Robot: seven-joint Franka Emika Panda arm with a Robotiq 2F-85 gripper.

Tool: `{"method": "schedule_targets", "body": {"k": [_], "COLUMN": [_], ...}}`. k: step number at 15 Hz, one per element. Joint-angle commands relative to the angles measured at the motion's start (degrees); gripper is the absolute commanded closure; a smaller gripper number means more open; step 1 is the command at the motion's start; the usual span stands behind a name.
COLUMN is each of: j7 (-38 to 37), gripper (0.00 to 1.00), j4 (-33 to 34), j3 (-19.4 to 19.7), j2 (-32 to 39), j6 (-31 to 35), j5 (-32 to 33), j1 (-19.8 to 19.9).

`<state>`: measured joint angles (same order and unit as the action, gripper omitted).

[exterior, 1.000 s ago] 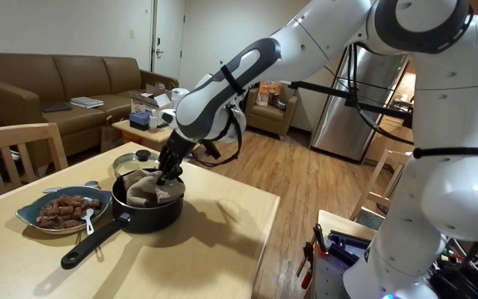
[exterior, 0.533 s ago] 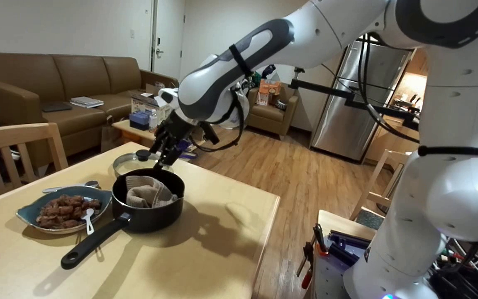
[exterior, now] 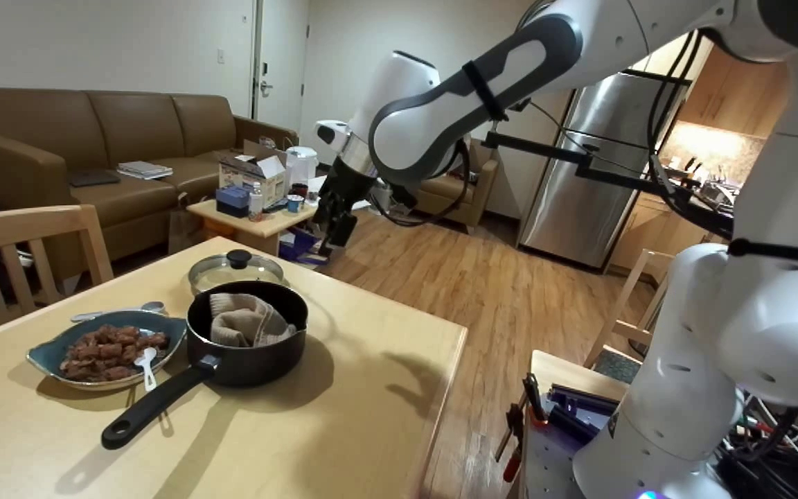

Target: Put the brown towel in the black pot

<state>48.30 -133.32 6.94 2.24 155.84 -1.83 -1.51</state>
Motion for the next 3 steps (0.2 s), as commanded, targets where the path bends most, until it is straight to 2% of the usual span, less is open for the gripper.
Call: {"method": "schedule_targets", "body": {"k": [1,3], "j7": [-0.66,-0.89], "gripper": [0.0,0.0], "j4": [-0.42,-0.59], "j3": [-1.8,-1.85], "j2": [-0.39,-0.45], "j6": [-0.12,-0.12], "j5": [0.51,0.51], "j1": [1.8,1.59]}}
